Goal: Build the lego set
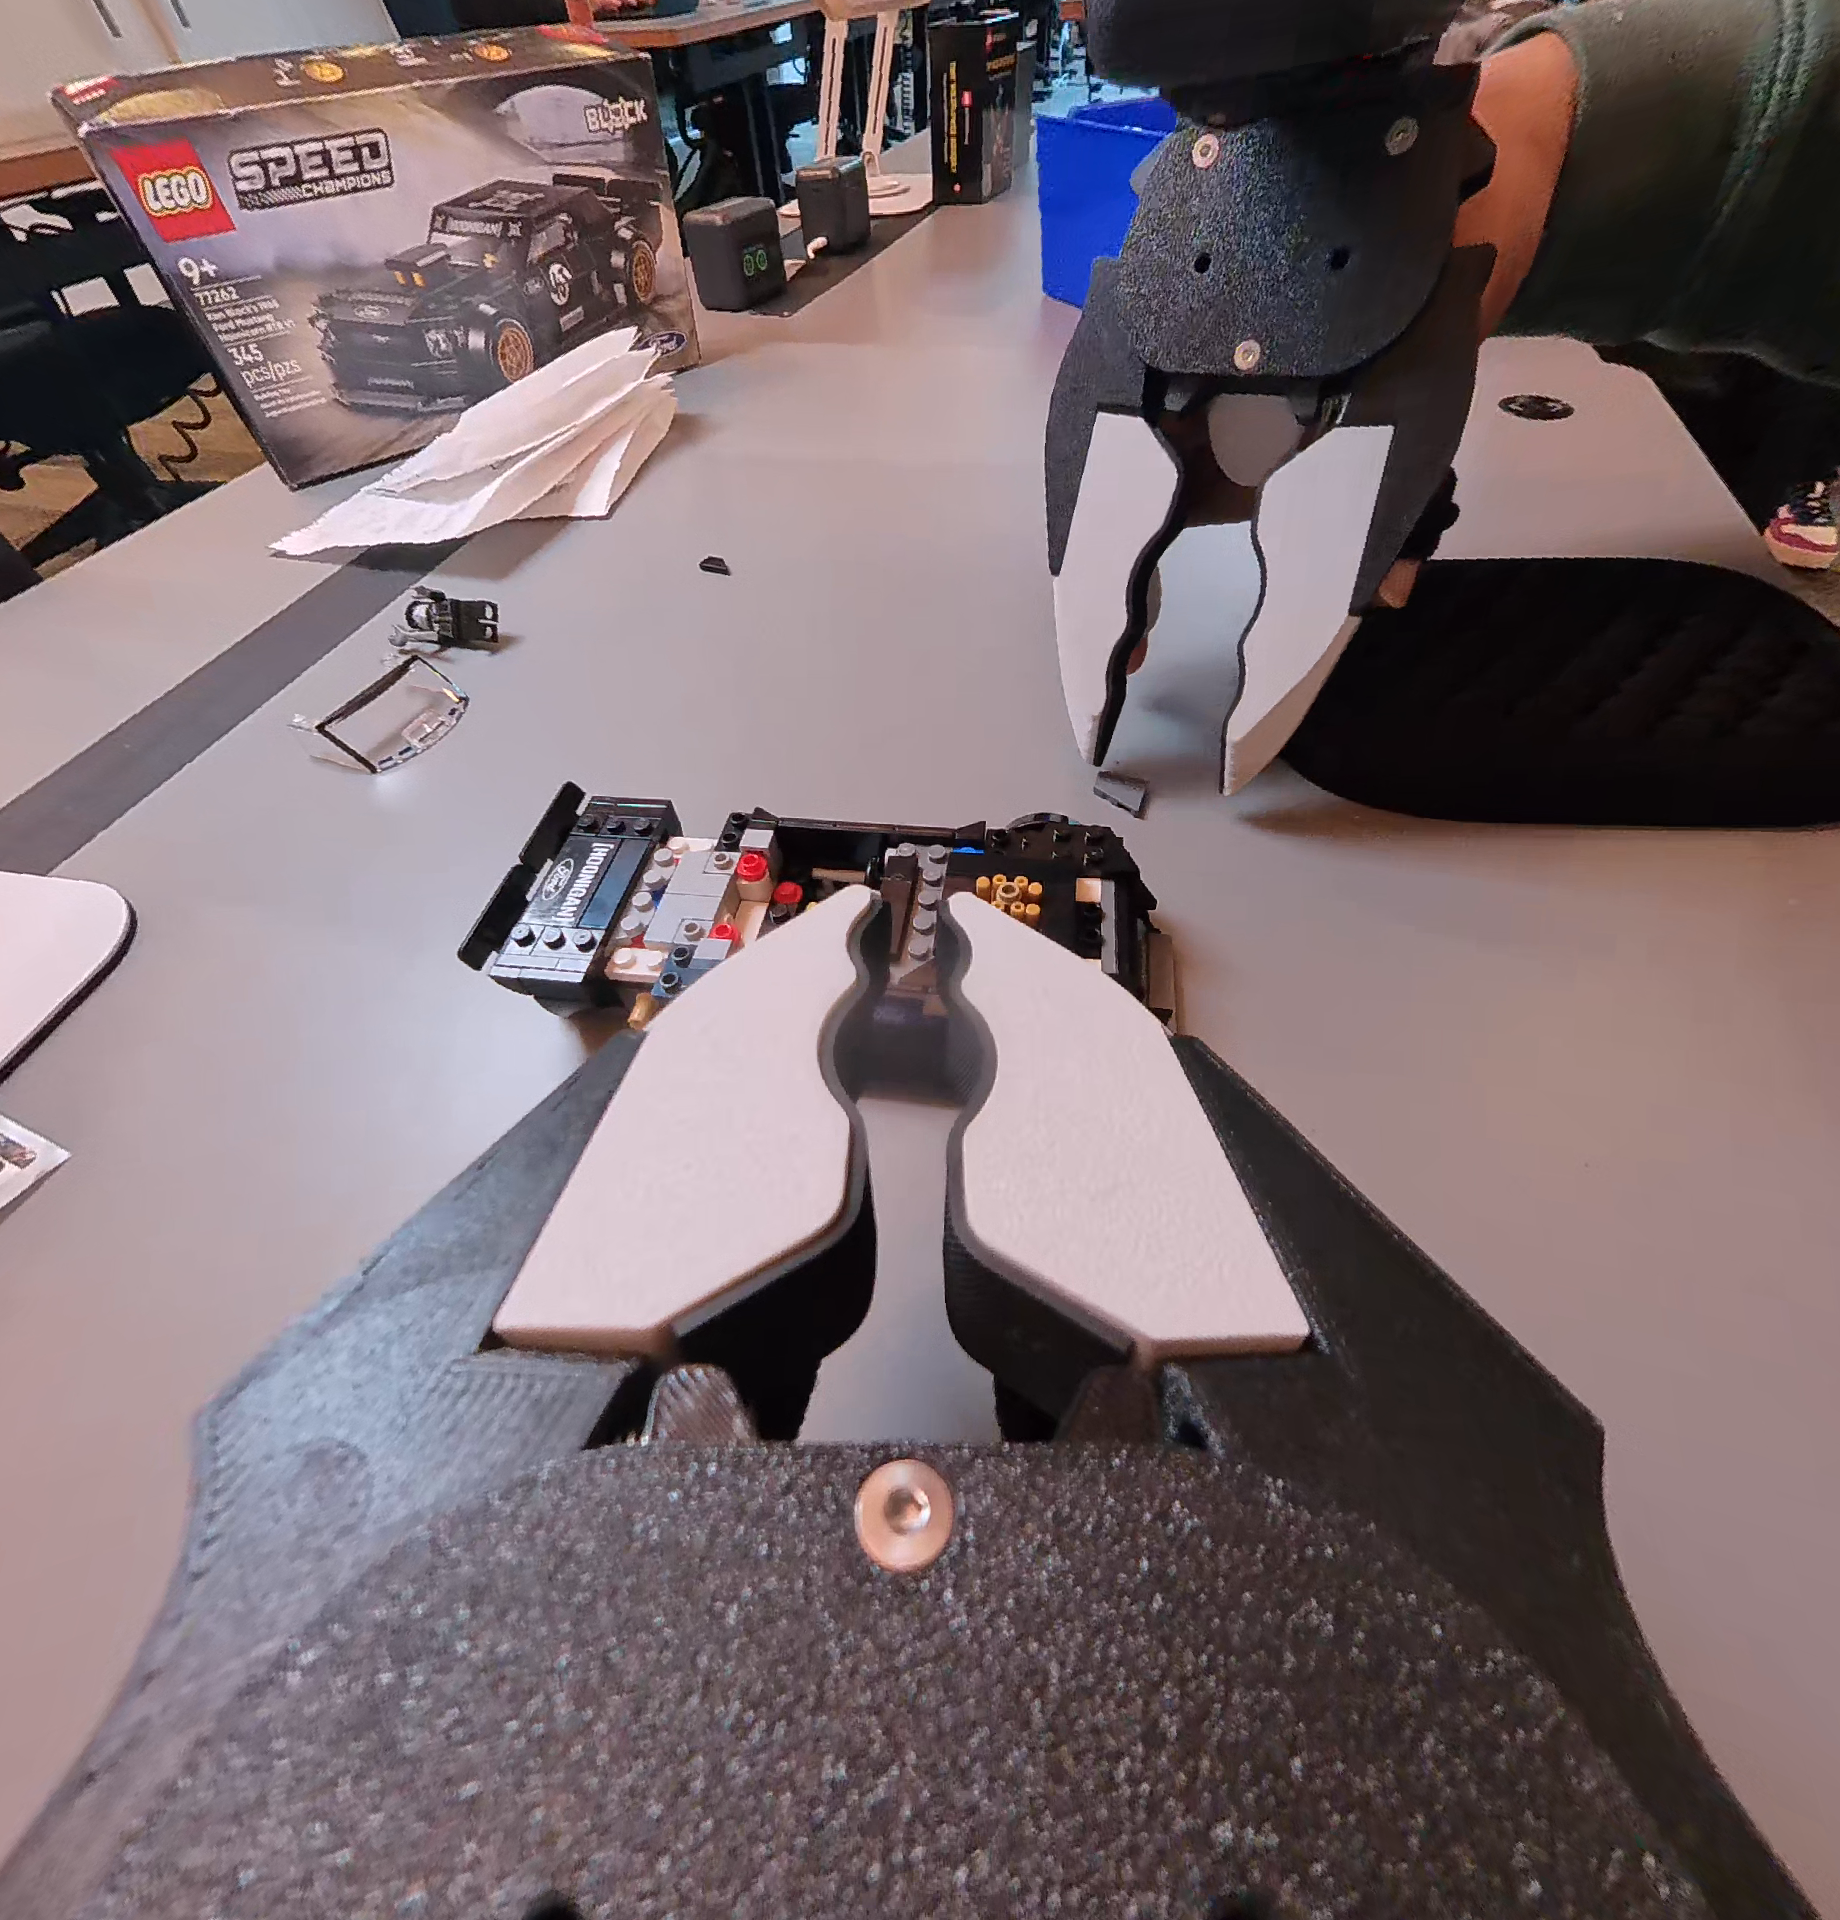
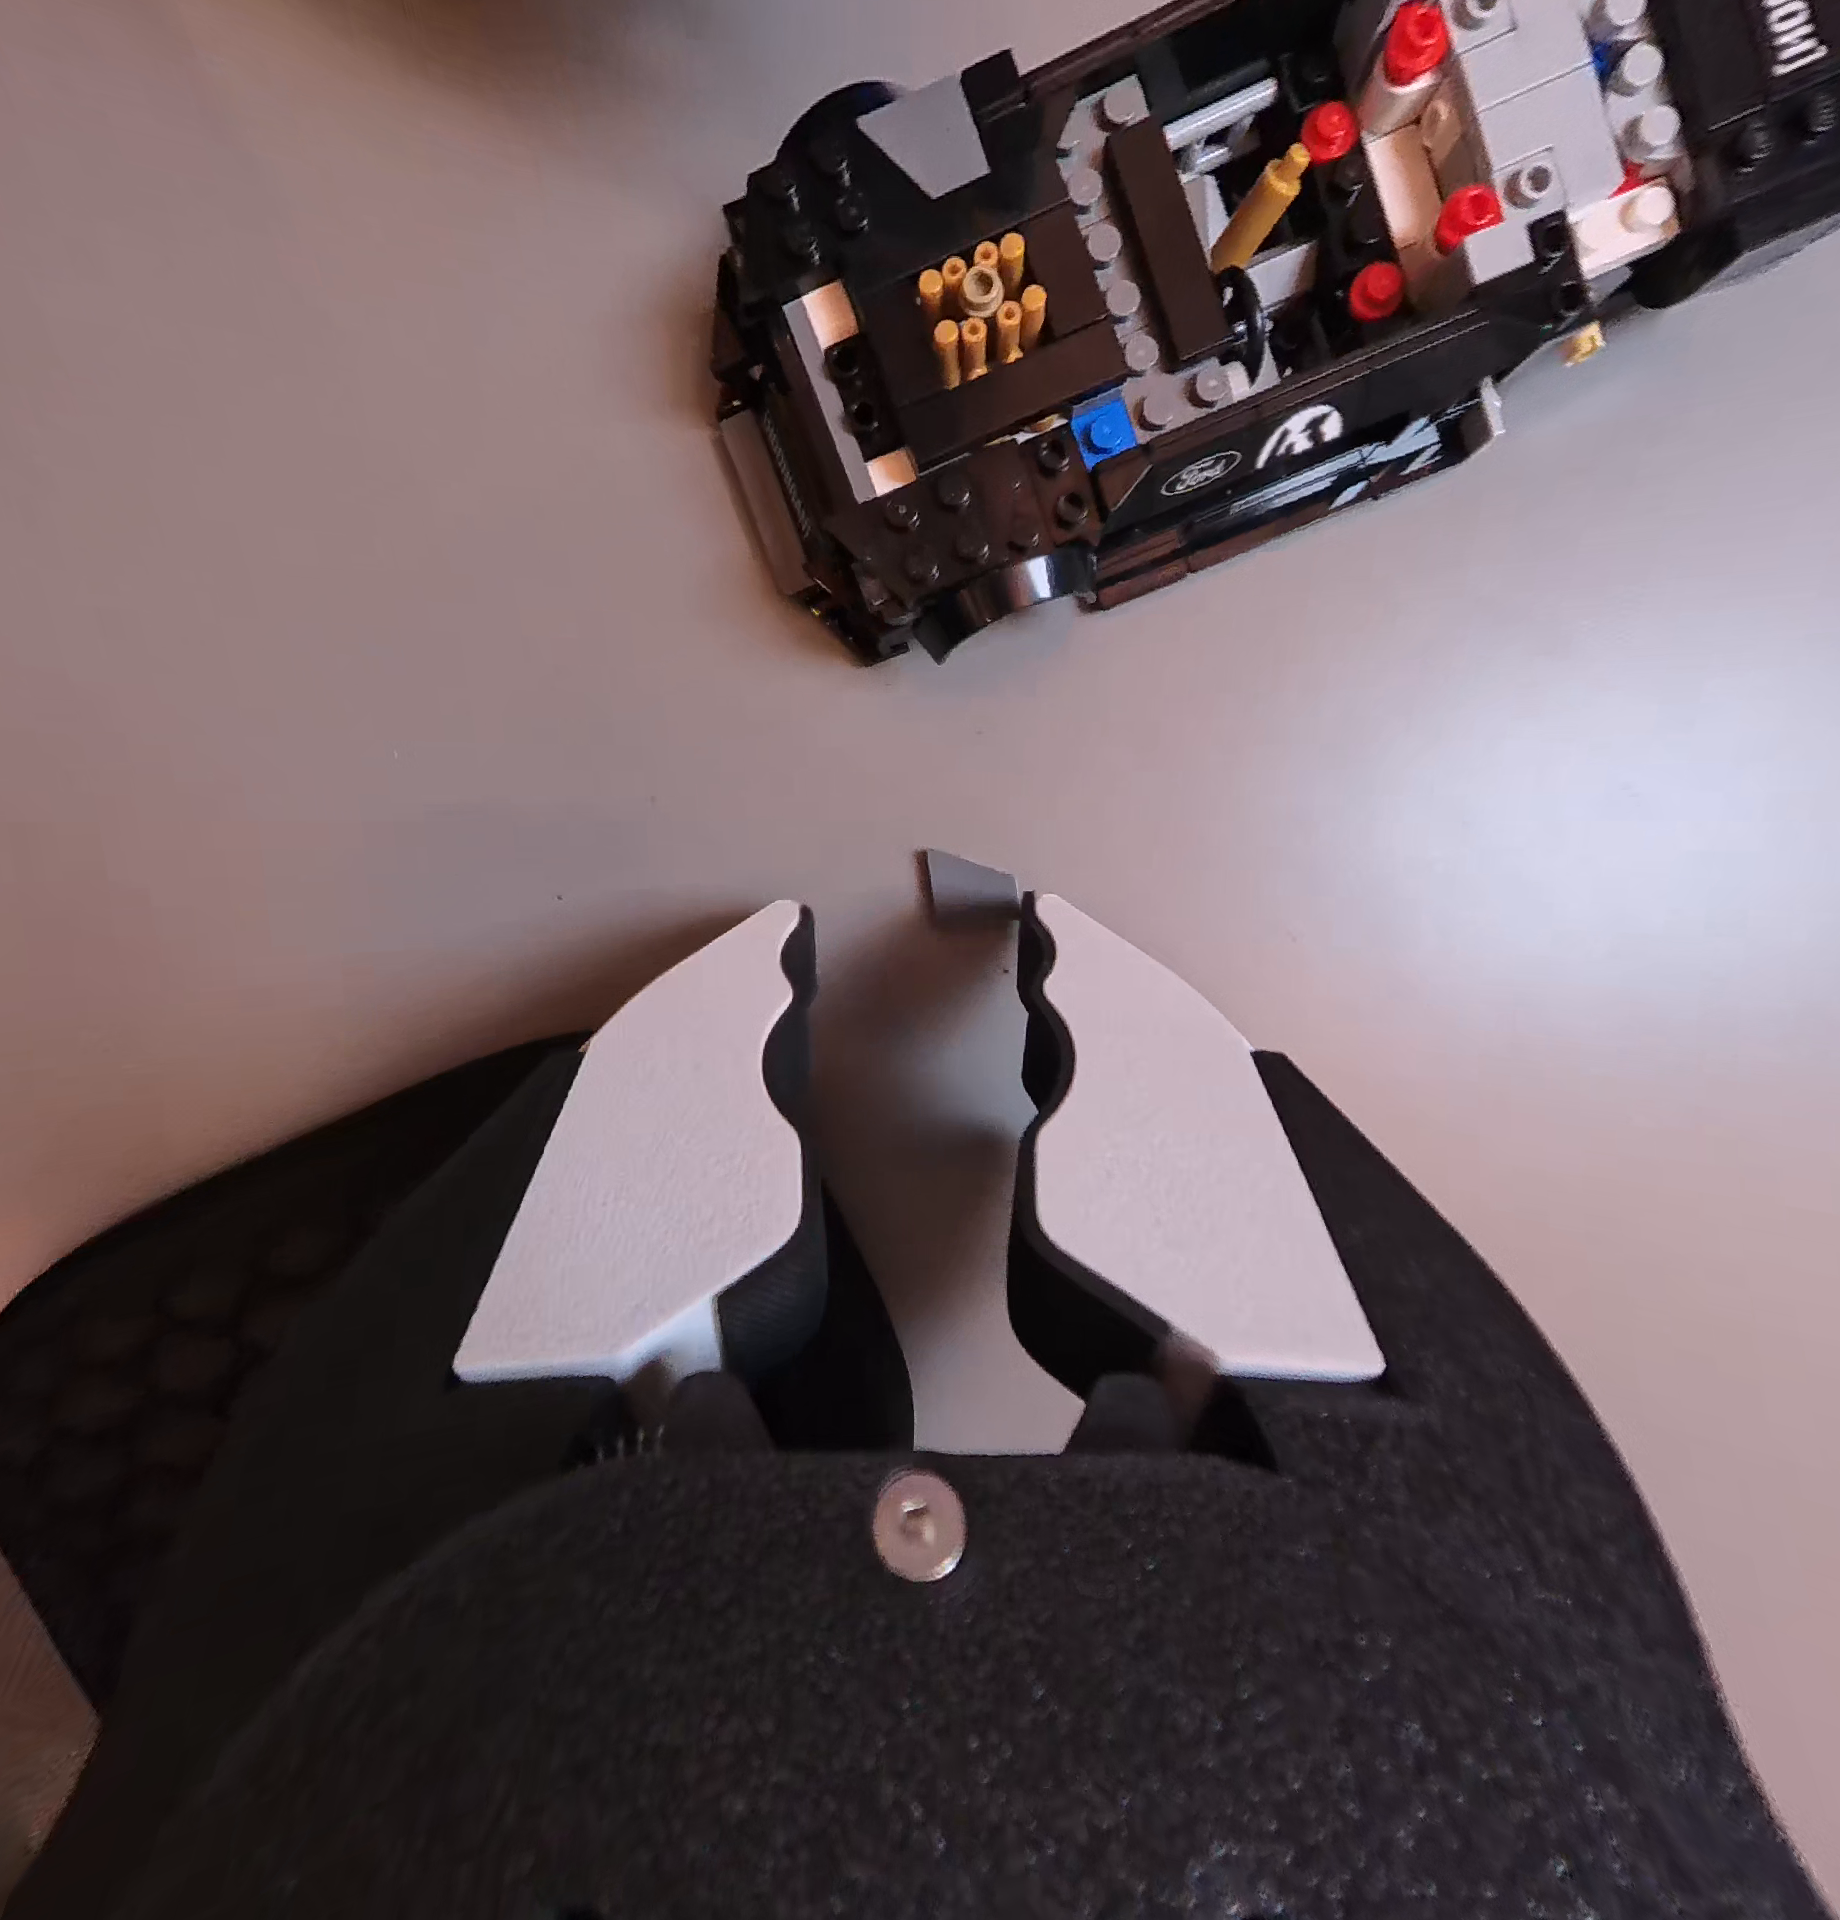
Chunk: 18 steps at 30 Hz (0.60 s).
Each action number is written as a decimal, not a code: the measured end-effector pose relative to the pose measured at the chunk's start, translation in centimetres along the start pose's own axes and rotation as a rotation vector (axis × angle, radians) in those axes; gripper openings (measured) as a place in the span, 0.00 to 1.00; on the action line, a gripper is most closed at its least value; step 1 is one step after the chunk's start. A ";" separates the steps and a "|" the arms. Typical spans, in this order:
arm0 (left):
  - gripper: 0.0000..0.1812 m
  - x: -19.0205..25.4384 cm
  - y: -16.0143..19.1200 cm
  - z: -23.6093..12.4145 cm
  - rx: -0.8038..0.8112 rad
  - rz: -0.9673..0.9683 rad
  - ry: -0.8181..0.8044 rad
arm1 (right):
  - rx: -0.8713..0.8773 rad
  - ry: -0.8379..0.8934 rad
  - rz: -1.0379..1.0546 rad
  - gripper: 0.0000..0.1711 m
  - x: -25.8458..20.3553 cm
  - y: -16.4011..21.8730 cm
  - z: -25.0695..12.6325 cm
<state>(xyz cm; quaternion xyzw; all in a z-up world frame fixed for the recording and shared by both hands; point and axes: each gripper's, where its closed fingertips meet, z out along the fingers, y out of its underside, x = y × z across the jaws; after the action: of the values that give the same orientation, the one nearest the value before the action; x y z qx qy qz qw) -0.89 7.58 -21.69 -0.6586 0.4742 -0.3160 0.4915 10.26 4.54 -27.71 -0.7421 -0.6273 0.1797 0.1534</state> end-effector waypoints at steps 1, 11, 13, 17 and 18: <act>0.04 0.0 0.0 0.0 0.000 0.003 0.000 | -0.007 -0.002 -0.005 0.22 0.0 0.1 0.1; 0.04 0.2 0.2 0.1 -0.024 0.056 -0.009 | -0.012 0.026 -0.131 0.18 0.9 1.3 -1.1; 0.04 0.1 0.2 0.1 -0.026 0.057 -0.010 | -0.037 0.047 -0.184 0.15 1.3 1.5 -1.1; 0.04 -0.1 0.3 0.0 -0.029 0.057 -0.012 | -0.067 0.078 -0.231 0.10 1.9 1.2 -0.4; 0.04 -0.1 0.3 0.0 -0.029 0.057 -0.013 | -0.070 0.085 -0.233 0.10 2.0 1.1 -0.2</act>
<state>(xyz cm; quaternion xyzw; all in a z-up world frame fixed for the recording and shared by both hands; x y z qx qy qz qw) -1.02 7.68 -21.99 -0.6540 0.4939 -0.2908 0.4937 11.62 6.33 -28.16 -0.6759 -0.7082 0.1072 0.1736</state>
